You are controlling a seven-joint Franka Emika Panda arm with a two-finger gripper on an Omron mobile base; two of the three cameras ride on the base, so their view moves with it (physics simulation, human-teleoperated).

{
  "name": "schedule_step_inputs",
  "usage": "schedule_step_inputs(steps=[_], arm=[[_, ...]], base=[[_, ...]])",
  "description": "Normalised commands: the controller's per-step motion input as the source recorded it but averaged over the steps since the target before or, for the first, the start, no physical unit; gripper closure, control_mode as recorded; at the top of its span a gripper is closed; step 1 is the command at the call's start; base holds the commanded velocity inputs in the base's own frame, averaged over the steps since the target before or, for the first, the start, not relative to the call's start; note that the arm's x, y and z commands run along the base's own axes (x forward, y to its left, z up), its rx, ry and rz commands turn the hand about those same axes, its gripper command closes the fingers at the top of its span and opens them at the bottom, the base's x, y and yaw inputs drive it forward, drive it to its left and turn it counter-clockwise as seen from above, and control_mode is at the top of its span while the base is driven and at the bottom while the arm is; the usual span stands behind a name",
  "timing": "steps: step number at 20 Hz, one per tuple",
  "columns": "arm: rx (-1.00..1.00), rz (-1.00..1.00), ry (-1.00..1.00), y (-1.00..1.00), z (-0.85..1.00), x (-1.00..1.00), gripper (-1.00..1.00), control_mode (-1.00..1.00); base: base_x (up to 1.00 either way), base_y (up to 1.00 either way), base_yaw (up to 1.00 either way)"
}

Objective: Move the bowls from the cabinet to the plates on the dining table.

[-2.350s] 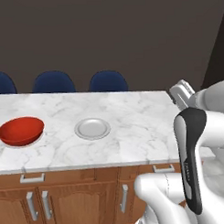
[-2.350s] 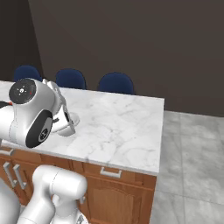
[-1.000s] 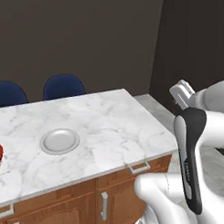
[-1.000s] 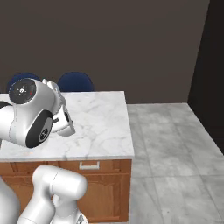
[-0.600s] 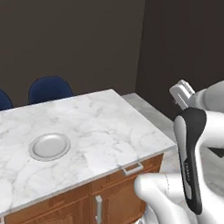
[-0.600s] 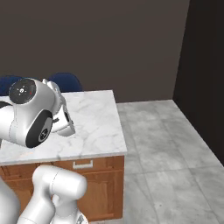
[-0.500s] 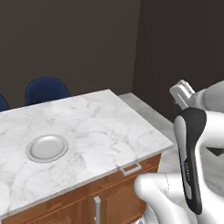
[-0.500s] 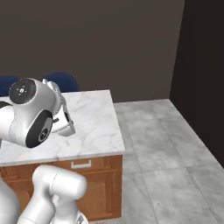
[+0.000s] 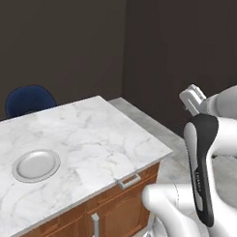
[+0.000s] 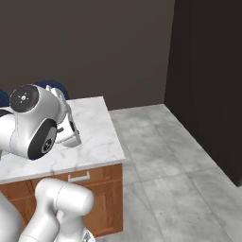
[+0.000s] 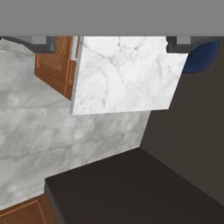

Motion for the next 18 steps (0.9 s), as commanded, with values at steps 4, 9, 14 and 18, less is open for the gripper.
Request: schedule_step_inputs(steps=[4,9,14,18], arm=[[0.00,0.00,0.00,0.00,0.00,0.00,-1.00,1.00],[0.00,0.00,0.00,0.00,0.00,0.00,-1.00,1.00],[0.00,0.00,0.00,0.00,0.00,0.00,-1.00,1.00],[0.00,0.00,0.00,0.00,0.00,0.00,-1.00,1.00]], base=[[0.00,0.00,-0.25],[0.00,0.00,-0.25],[0.00,0.00,-0.25],[0.00,0.00,-0.25]])
